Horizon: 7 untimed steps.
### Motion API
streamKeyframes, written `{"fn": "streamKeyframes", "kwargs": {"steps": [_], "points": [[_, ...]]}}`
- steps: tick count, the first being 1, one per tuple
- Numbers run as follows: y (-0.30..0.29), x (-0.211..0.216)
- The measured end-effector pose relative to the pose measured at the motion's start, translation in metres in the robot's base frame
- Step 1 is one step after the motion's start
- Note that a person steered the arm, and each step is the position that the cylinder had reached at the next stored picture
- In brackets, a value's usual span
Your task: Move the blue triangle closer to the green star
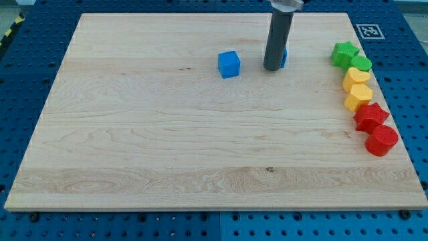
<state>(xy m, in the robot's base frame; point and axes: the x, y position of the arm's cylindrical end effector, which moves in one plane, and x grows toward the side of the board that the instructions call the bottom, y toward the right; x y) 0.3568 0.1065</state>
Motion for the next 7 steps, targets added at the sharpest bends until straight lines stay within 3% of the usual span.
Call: {"fn": "streamKeyframes", "kwargs": {"steps": [3, 5, 7], "points": [[0.000, -0.012], [0.009, -0.051], [0.015, -0.061]]}}
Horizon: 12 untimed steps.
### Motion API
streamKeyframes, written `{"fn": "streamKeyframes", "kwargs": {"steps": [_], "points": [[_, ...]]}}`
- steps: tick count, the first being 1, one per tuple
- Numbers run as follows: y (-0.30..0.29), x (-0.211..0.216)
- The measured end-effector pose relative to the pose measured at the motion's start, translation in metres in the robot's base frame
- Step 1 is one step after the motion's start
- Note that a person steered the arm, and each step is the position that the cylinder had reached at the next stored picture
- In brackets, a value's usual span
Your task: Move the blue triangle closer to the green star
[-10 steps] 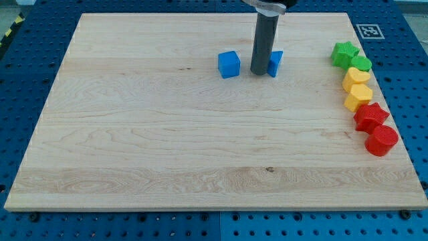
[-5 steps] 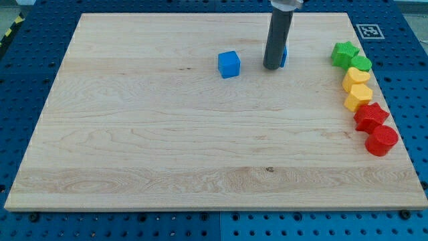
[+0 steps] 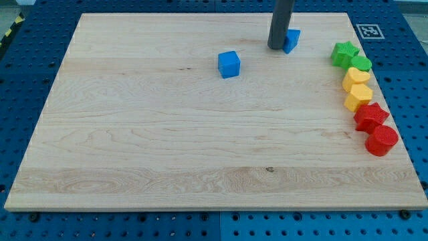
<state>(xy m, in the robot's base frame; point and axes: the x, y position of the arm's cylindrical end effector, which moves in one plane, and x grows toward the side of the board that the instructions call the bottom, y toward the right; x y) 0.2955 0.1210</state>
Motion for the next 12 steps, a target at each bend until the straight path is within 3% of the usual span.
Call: {"fn": "streamKeyframes", "kwargs": {"steps": [3, 5, 7, 12], "points": [[-0.011, -0.012], [0.029, -0.017], [0.038, 0.006], [0.077, -0.008]]}}
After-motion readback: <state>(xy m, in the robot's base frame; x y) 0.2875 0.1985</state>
